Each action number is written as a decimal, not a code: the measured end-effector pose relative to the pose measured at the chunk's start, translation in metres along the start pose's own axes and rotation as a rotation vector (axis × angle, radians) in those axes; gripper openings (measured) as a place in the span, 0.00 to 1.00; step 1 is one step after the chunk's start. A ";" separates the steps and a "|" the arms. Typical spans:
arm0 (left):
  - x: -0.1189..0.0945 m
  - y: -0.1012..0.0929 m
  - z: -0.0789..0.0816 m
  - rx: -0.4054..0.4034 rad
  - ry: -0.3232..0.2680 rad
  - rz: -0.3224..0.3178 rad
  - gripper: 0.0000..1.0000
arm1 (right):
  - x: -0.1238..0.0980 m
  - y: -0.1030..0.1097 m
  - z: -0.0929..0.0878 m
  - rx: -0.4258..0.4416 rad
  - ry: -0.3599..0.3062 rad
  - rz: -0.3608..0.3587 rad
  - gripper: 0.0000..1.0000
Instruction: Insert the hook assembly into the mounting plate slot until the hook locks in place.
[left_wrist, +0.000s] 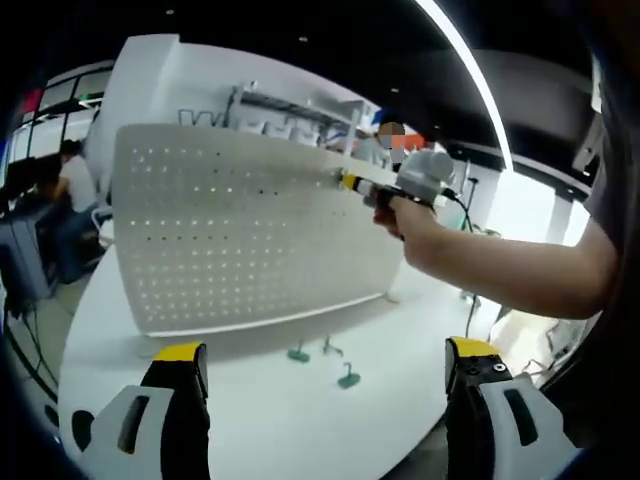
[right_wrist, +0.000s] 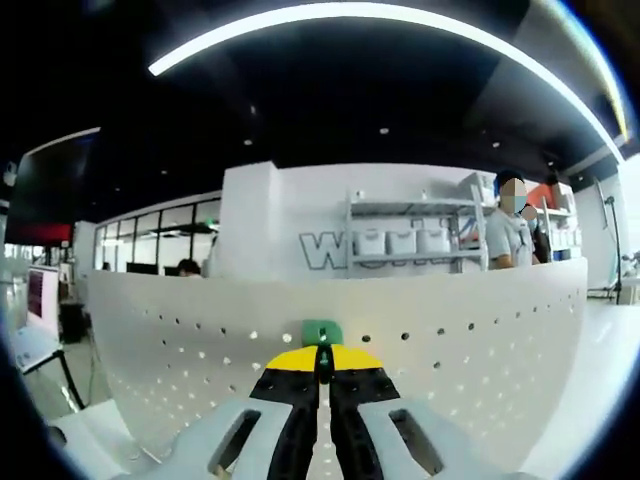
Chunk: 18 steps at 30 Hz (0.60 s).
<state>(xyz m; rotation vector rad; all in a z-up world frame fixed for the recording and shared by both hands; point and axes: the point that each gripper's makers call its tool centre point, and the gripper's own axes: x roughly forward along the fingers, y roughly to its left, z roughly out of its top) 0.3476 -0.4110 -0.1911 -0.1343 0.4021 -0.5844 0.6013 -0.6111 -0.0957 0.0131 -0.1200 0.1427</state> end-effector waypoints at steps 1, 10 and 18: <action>0.000 0.000 0.000 0.000 -0.001 -0.001 1.00 | 0.000 -0.001 -0.002 0.001 0.004 -0.004 0.00; -0.002 0.003 -0.003 -0.005 0.005 0.004 1.00 | 0.001 0.000 -0.006 0.009 0.020 -0.008 0.00; -0.001 0.002 0.001 0.000 -0.003 -0.002 1.00 | 0.000 0.002 -0.007 0.018 0.034 -0.018 0.01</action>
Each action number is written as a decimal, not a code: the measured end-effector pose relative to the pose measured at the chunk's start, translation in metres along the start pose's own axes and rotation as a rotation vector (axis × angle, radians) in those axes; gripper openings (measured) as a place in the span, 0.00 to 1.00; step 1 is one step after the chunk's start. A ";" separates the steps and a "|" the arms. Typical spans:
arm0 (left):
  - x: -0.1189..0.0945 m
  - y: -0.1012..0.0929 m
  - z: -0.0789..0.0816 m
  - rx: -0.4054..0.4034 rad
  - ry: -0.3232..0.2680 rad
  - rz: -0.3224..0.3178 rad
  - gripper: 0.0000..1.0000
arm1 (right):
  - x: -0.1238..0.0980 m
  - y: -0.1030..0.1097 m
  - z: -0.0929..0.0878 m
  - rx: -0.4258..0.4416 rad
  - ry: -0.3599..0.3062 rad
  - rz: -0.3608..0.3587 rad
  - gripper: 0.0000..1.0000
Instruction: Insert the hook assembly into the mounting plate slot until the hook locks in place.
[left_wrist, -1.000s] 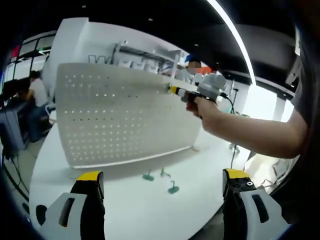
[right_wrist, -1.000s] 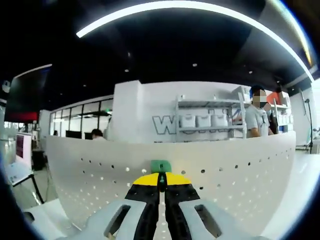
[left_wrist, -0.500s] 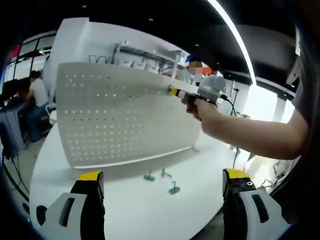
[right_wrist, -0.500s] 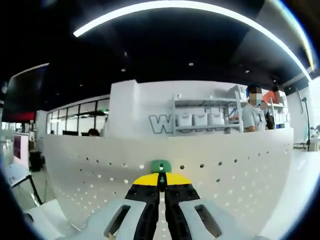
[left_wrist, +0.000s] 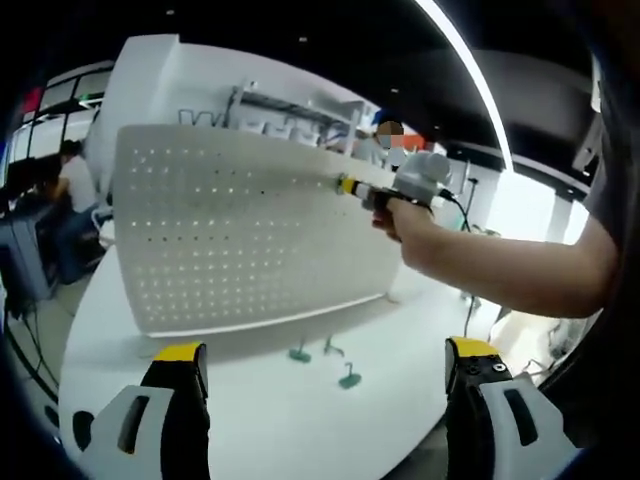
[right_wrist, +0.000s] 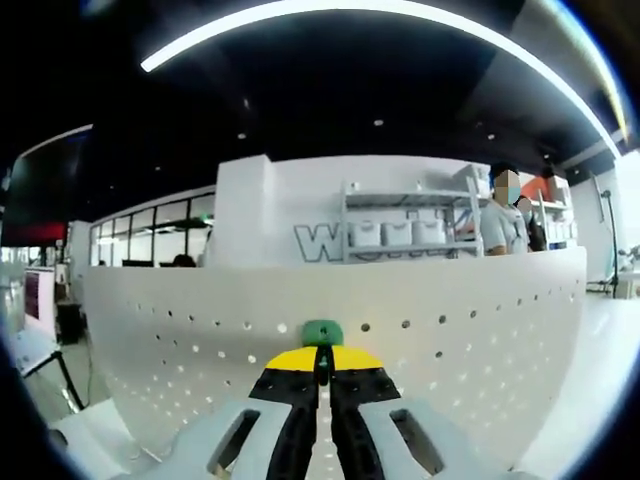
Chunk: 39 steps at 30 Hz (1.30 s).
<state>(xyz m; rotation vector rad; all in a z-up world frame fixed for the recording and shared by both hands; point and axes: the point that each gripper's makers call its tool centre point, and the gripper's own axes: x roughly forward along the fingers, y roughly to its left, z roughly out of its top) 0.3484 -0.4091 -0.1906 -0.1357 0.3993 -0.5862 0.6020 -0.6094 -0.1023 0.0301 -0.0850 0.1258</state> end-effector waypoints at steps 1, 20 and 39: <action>0.000 0.000 0.000 0.001 0.000 -0.001 1.00 | 0.000 0.000 0.000 0.021 0.004 -0.001 0.01; -0.011 -0.002 0.000 0.008 -0.010 0.009 1.00 | -0.011 -0.005 0.023 0.052 -0.028 0.004 0.10; -0.026 -0.011 -0.006 0.010 -0.018 0.029 1.00 | -0.045 -0.015 0.058 0.037 -0.054 0.025 0.11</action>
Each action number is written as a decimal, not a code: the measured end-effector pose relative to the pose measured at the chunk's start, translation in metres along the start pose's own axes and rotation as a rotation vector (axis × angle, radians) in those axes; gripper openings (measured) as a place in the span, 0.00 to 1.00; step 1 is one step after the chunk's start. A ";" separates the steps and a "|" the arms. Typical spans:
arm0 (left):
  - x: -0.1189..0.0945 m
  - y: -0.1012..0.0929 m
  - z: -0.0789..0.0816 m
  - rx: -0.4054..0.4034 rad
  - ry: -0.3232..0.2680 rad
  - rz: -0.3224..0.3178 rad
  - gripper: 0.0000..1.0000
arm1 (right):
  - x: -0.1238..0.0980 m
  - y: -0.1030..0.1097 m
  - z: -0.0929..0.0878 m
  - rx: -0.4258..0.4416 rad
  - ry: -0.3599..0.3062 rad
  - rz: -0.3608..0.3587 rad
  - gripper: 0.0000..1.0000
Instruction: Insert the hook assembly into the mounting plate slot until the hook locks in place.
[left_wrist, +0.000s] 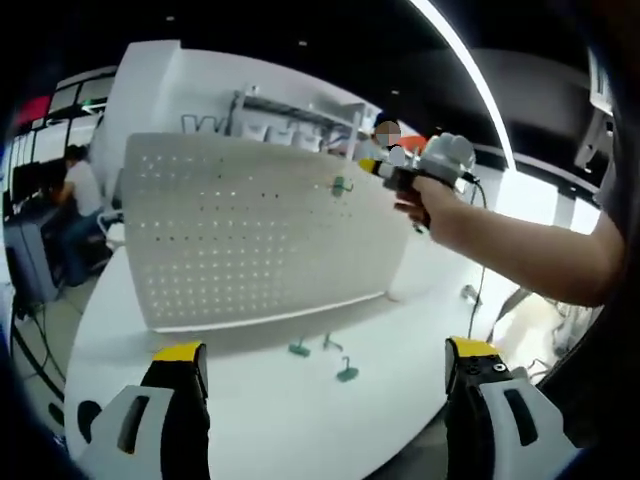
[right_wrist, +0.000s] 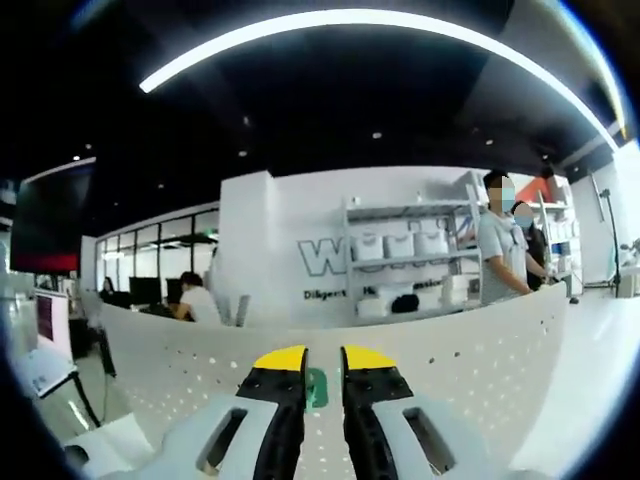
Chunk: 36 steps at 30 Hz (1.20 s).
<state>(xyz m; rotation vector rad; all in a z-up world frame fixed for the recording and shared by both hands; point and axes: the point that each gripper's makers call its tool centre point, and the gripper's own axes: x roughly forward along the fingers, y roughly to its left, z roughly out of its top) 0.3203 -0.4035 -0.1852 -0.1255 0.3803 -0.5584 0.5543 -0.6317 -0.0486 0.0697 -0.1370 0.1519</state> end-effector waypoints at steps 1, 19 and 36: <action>-0.001 -0.001 0.000 0.003 -0.001 0.002 1.00 | -0.002 0.002 0.002 -0.013 -0.004 0.004 0.11; -0.012 -0.017 -0.004 0.021 0.003 -0.001 1.00 | -0.054 0.000 -0.020 -0.047 0.076 0.037 0.15; -0.016 -0.026 -0.015 0.027 0.020 -0.026 1.00 | -0.133 0.014 -0.101 -0.062 0.265 0.089 0.16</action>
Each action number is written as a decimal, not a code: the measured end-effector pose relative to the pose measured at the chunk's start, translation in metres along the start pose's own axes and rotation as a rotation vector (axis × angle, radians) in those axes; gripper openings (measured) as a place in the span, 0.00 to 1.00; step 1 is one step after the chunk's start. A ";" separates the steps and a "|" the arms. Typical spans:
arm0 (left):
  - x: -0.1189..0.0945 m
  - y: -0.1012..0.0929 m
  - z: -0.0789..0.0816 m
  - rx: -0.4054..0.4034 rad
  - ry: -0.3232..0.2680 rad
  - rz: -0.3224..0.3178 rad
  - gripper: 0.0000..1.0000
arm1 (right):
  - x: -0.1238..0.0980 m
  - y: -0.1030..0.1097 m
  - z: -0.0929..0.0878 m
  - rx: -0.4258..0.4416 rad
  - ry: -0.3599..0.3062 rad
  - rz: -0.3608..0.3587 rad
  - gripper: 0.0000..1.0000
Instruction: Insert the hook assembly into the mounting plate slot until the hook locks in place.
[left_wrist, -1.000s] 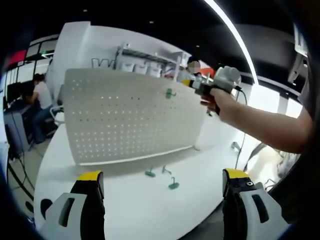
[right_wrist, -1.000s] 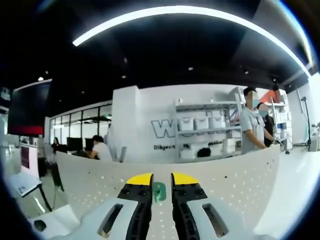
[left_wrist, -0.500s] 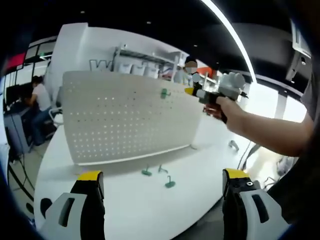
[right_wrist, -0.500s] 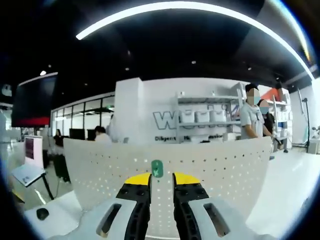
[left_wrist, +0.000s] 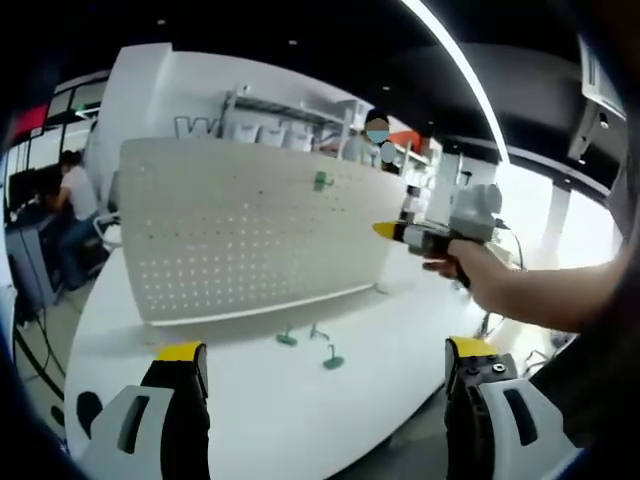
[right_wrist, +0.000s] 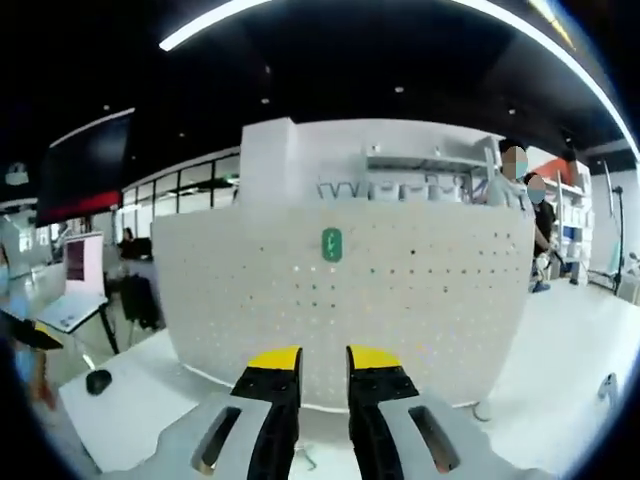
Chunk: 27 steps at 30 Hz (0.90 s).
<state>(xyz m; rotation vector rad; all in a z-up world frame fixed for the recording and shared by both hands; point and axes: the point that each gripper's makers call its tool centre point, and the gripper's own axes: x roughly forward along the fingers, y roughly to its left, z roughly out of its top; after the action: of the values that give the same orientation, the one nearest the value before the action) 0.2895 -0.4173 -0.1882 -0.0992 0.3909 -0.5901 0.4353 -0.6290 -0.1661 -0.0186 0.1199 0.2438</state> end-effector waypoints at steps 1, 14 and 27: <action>0.000 -0.001 0.000 0.000 0.000 -0.002 1.00 | -0.003 0.001 -0.003 -0.005 0.008 0.003 0.16; -0.003 -0.010 -0.020 -0.003 0.022 -0.020 1.00 | -0.058 0.008 -0.079 -0.018 0.148 0.040 0.17; -0.007 -0.015 -0.035 -0.027 0.053 -0.022 1.00 | -0.098 0.027 -0.104 -0.037 0.237 0.126 0.18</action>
<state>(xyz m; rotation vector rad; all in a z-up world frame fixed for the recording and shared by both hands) 0.2631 -0.4251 -0.2149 -0.1141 0.4499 -0.6106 0.3225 -0.6300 -0.2576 -0.0768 0.3534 0.3695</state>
